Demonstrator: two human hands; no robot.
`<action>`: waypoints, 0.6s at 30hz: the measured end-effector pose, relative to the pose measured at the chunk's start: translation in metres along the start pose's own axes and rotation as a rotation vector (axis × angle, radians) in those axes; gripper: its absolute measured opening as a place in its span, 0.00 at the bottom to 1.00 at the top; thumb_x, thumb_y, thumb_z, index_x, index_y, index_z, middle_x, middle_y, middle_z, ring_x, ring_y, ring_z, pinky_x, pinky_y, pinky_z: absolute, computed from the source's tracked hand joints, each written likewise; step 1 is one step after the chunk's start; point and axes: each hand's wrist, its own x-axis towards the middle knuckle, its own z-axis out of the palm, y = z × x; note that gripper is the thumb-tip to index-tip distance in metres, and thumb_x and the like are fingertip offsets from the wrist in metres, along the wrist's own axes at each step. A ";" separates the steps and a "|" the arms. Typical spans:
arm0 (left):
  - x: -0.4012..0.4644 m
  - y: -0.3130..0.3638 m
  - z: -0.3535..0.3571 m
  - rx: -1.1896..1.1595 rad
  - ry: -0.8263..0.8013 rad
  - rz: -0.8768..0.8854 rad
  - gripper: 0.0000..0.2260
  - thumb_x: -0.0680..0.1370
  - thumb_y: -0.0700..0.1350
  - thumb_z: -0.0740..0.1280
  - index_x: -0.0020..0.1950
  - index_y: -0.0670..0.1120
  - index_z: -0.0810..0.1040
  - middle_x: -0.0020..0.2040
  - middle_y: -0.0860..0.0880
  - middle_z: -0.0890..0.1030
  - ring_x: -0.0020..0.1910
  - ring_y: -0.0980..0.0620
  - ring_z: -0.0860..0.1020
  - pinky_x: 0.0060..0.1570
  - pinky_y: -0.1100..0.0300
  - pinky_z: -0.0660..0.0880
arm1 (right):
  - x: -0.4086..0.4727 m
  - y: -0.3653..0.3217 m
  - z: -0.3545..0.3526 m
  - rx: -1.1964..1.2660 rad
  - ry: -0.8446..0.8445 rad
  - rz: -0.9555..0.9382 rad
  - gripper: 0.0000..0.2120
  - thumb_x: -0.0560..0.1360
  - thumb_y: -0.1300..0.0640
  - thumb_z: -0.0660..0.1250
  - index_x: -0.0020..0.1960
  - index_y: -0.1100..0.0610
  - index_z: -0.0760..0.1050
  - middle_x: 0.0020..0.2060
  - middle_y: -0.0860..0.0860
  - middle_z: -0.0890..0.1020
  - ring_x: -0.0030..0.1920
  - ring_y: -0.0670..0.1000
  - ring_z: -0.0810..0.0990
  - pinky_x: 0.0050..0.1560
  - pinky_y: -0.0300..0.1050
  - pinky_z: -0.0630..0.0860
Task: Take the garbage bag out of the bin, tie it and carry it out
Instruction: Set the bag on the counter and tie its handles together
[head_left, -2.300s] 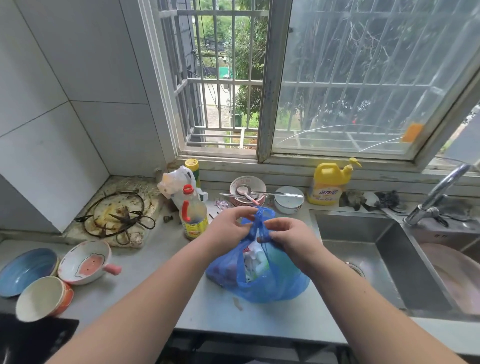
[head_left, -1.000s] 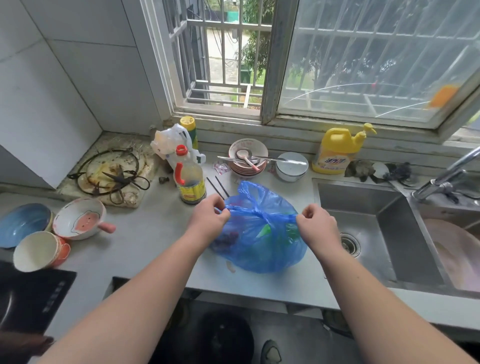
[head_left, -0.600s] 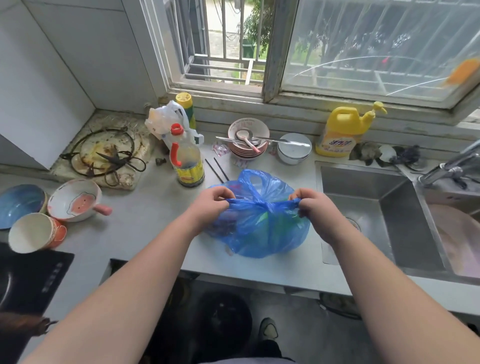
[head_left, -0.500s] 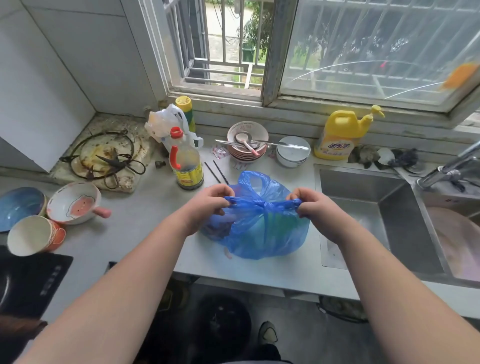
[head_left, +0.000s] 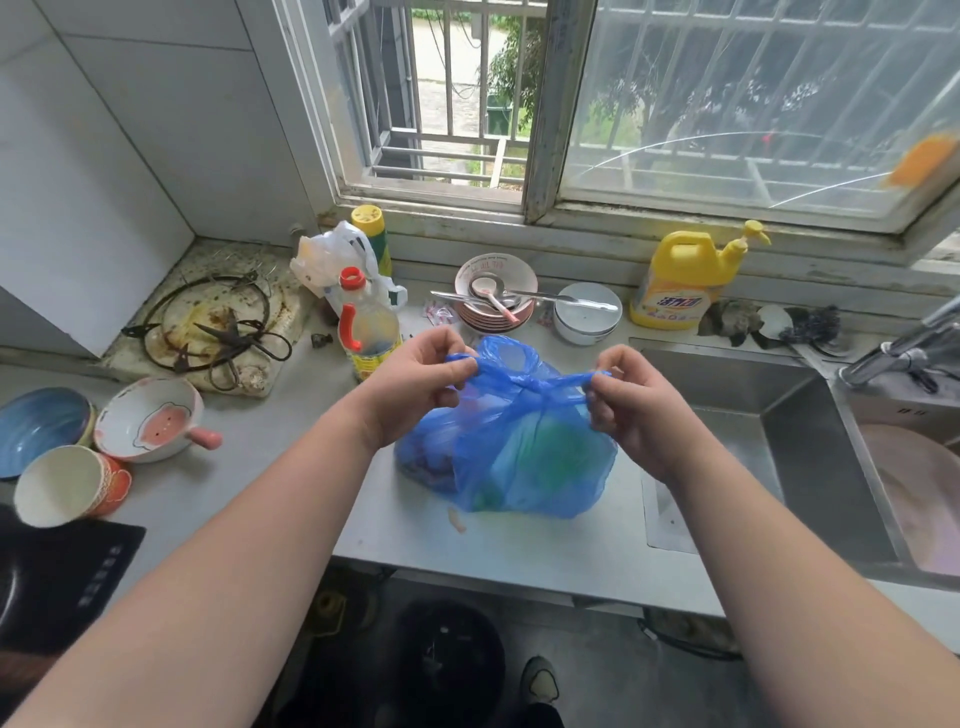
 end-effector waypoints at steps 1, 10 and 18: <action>0.003 0.002 -0.001 -0.026 0.016 -0.008 0.11 0.79 0.35 0.64 0.40 0.46 0.68 0.36 0.50 0.75 0.33 0.53 0.69 0.33 0.60 0.65 | 0.002 -0.003 -0.001 -0.044 -0.020 0.068 0.06 0.71 0.62 0.67 0.45 0.53 0.73 0.30 0.52 0.71 0.30 0.51 0.62 0.32 0.44 0.56; 0.020 0.004 -0.014 0.935 0.050 -0.059 0.04 0.73 0.52 0.72 0.46 0.55 0.80 0.40 0.54 0.80 0.38 0.58 0.76 0.37 0.67 0.70 | 0.010 -0.025 0.006 -1.012 0.142 0.060 0.04 0.73 0.53 0.71 0.41 0.50 0.77 0.34 0.47 0.80 0.32 0.46 0.75 0.33 0.39 0.70; 0.029 -0.035 -0.027 0.522 0.304 0.042 0.04 0.79 0.43 0.66 0.45 0.45 0.77 0.37 0.44 0.73 0.34 0.49 0.70 0.38 0.54 0.74 | 0.020 0.005 -0.011 -0.116 0.315 0.116 0.07 0.80 0.55 0.64 0.43 0.51 0.71 0.36 0.50 0.80 0.30 0.49 0.71 0.31 0.42 0.64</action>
